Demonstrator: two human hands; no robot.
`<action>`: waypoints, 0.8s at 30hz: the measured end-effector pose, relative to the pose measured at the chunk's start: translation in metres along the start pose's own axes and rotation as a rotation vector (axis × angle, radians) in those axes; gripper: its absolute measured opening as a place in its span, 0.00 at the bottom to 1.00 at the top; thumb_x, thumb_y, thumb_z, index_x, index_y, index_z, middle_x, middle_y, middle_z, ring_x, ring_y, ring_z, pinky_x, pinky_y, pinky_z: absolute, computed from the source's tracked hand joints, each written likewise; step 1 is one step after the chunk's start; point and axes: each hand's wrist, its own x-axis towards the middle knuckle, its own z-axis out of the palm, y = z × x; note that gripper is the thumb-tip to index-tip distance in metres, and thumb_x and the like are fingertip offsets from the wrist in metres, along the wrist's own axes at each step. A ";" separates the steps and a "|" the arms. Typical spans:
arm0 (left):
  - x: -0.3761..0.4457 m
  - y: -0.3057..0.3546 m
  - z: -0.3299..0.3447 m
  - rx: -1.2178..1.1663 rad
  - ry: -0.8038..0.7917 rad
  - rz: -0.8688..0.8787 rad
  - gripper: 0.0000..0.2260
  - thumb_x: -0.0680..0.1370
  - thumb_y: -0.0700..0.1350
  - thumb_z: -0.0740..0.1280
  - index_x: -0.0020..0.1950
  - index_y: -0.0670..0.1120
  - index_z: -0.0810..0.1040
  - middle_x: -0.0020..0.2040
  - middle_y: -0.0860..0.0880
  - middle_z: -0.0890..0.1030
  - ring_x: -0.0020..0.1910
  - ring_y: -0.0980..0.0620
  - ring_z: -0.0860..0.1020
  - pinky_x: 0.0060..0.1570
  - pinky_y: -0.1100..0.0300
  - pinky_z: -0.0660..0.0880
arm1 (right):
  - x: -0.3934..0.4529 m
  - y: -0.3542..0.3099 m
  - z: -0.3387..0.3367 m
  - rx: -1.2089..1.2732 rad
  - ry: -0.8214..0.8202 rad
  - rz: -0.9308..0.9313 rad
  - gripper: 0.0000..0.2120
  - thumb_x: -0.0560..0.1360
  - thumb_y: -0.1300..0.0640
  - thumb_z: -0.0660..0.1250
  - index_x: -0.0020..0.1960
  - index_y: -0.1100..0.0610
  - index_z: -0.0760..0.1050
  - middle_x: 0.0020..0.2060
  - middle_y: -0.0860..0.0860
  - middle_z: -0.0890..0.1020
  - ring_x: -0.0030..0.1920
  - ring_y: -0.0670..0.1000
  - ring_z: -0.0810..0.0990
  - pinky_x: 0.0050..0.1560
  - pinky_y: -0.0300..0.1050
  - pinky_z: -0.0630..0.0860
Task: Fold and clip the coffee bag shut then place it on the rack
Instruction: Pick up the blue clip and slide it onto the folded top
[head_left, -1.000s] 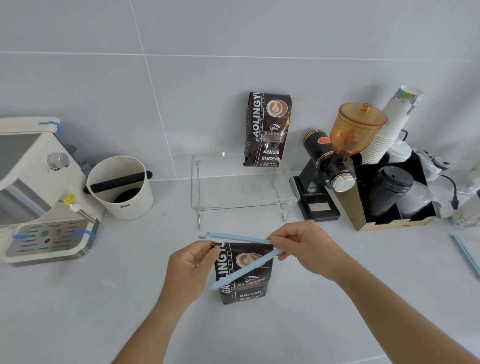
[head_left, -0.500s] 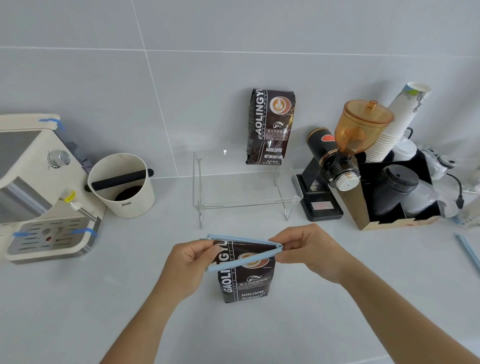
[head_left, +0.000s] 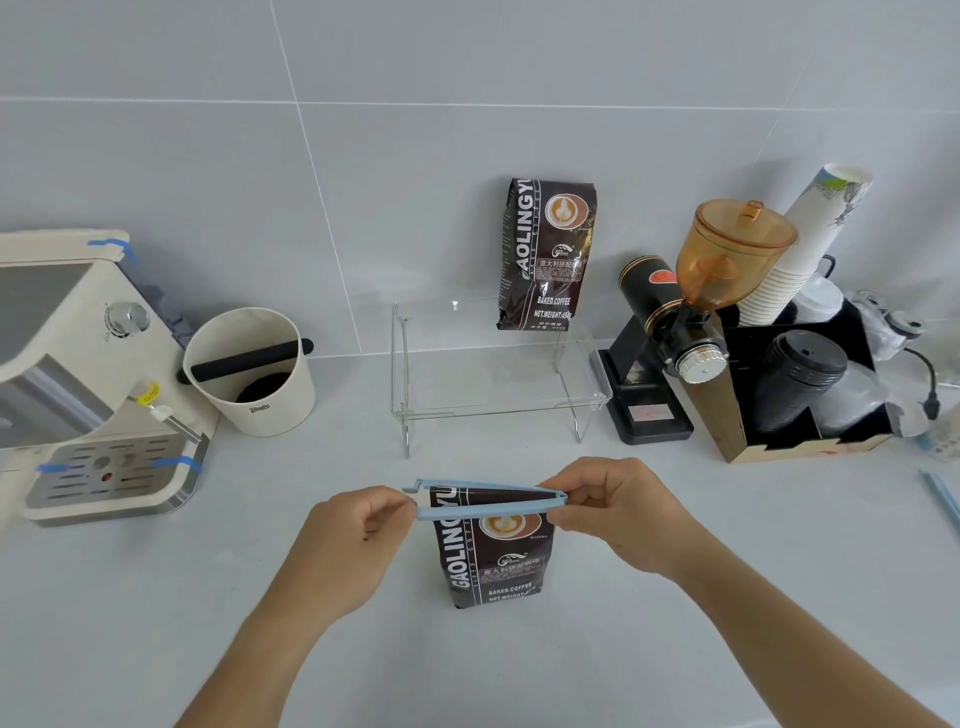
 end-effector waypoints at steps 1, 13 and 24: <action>0.000 -0.002 -0.005 0.002 0.024 -0.002 0.07 0.77 0.44 0.68 0.43 0.56 0.81 0.36 0.61 0.83 0.37 0.68 0.78 0.37 0.76 0.71 | 0.000 0.000 0.000 0.007 0.000 -0.005 0.10 0.70 0.70 0.74 0.46 0.57 0.85 0.41 0.62 0.86 0.39 0.49 0.84 0.44 0.43 0.81; 0.046 0.002 -0.024 0.614 -0.410 0.307 0.24 0.74 0.64 0.63 0.69 0.60 0.69 0.63 0.60 0.75 0.60 0.58 0.72 0.59 0.58 0.71 | -0.001 0.004 0.005 0.157 0.027 0.022 0.17 0.69 0.76 0.71 0.41 0.55 0.86 0.33 0.57 0.84 0.33 0.49 0.81 0.37 0.38 0.78; 0.041 0.011 -0.031 0.707 -0.489 0.411 0.14 0.77 0.64 0.57 0.50 0.55 0.73 0.44 0.57 0.75 0.43 0.57 0.72 0.45 0.59 0.72 | -0.007 0.006 0.006 0.054 0.039 0.002 0.18 0.71 0.69 0.73 0.40 0.45 0.87 0.31 0.51 0.83 0.37 0.53 0.78 0.44 0.53 0.74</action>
